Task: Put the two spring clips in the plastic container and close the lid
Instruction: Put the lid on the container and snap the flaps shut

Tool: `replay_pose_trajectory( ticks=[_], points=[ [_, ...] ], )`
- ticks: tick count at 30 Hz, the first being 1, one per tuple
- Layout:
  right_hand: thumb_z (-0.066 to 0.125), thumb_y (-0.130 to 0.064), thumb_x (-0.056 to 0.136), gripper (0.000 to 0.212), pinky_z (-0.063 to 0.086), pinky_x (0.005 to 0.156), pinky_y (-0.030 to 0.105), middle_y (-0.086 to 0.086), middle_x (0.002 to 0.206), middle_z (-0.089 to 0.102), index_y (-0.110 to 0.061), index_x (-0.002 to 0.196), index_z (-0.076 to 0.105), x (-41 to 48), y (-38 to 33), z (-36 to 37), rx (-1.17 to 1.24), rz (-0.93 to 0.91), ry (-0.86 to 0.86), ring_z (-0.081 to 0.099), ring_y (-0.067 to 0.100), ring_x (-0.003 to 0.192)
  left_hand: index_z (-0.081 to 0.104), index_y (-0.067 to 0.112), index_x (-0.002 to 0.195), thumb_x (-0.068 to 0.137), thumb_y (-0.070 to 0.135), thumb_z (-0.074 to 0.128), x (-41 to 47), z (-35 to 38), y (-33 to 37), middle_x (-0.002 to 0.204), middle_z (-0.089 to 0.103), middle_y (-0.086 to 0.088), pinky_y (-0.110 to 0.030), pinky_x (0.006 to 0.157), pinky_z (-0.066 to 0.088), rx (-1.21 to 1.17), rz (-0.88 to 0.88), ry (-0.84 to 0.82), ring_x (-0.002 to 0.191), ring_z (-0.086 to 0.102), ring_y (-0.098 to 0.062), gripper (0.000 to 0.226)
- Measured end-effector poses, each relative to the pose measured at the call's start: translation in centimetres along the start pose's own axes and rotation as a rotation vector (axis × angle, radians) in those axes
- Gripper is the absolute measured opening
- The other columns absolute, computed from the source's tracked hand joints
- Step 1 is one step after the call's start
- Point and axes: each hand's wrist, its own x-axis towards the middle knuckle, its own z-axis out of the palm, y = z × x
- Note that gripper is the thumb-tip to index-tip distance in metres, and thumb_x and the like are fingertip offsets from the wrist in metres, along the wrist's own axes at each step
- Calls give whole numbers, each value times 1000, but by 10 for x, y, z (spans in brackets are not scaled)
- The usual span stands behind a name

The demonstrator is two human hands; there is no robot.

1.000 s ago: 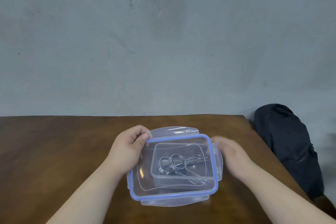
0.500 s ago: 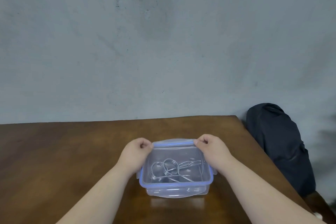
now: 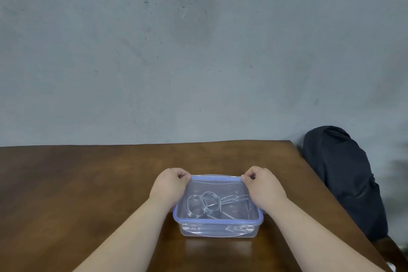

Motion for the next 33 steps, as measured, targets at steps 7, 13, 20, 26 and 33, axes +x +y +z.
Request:
replay_pose_trajectory(
  ticks=[7,13,20,26,33],
  points=[
    [57,-35,101,23,57,71,38,-3,98,67,-30,80,64,6,-3,-5,30,-1,-11,65,16,78,76,24,93,100,25,58,7,1,7,90,72,10,-23,62,44,33,20,3,81,64,-9,19],
    [58,-33,101,22,60,78,41,-5,96,67,-29,81,66,5,2,0,70,-7,-18,65,14,80,74,26,88,100,29,58,4,2,0,85,76,4,-23,54,46,30,4,-2,79,70,-16,21],
    [59,-31,101,24,55,68,35,-3,90,70,-26,78,67,9,2,1,111,8,-55,65,16,78,73,26,89,101,28,57,0,3,-2,84,74,7,-23,55,43,-15,-30,-2,75,66,-11,20],
    [62,-27,101,22,61,73,44,6,90,76,-18,84,71,11,0,-1,300,125,-108,70,26,82,72,17,89,101,23,55,5,5,3,88,73,2,-26,61,45,17,-58,-30,77,63,-16,22],
    [64,-22,100,22,62,80,45,4,90,78,-14,83,76,8,0,-7,401,208,-116,72,28,86,68,13,82,100,31,53,-3,8,0,90,75,-3,-33,67,49,-6,-102,10,85,68,-24,29]
  ],
)
